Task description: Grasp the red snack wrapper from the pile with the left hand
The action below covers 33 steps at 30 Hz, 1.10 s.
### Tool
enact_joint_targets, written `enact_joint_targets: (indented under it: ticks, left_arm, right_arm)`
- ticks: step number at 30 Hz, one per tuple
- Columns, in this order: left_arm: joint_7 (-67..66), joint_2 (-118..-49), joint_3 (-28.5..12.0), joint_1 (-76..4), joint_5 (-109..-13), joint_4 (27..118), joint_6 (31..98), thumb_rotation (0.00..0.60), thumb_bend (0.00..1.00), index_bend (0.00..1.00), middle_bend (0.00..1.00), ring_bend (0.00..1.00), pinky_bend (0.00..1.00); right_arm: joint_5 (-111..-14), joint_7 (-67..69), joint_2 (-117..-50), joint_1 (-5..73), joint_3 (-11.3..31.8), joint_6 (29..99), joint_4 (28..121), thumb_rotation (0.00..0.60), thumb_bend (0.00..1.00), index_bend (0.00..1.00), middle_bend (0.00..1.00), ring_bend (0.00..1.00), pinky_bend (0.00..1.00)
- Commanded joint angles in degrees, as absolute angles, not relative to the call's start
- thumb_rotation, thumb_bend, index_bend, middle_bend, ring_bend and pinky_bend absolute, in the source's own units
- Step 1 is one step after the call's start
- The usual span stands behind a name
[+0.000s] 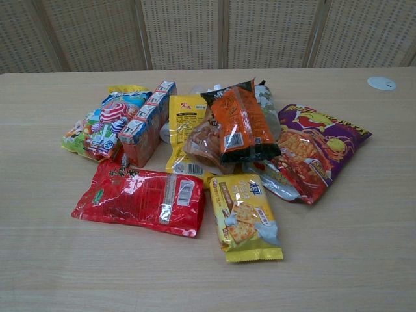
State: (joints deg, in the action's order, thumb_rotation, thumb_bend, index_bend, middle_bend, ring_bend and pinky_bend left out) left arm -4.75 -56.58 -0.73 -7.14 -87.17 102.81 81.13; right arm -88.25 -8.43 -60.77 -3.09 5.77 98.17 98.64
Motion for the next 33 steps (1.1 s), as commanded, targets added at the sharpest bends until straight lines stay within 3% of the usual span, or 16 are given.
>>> enact_joint_targets:
  ticks: [1, 11, 24, 33]
  left_arm:
    - [-4.9, -56.6, -0.5, -7.1, -87.3, 102.7, 81.1, 0.600, 0.02, 0.00, 0.00, 0.00, 0.00]
    - [-4.7, -57.3, 0.0, -8.7, -88.8, 102.4, 78.6, 0.600, 0.02, 0.00, 0.00, 0.00, 0.00]
    - [-10.5, -63.1, -1.9, -23.1, -90.5, 101.9, 59.3, 0.600, 0.02, 0.00, 0.00, 0.00, 0.00]
    - [-20.4, -71.7, -1.8, -27.5, -86.1, 102.2, 53.3, 0.600, 0.02, 0.00, 0.00, 0.00, 0.00]
  right_arm:
    - [-88.6, -8.6, -60.9, -2.9, 5.6, 97.9, 98.7, 0.481, 0.00, 0.00, 0.00, 0.00, 0.00]
    - [-88.0, -8.7, -61.2, -2.3, 6.0, 96.6, 99.1, 0.476, 0.00, 0.00, 0.00, 0.00, 0.00]
    - [-88.0, -7.8, -61.0, -2.2, 6.0, 95.9, 99.6, 0.479, 0.00, 0.00, 0.00, 0.00, 0.00]
    - [-87.5, -5.1, -60.0, -2.4, 6.2, 95.8, 99.6, 0.478, 0.00, 0.00, 0.00, 0.00, 0.00]
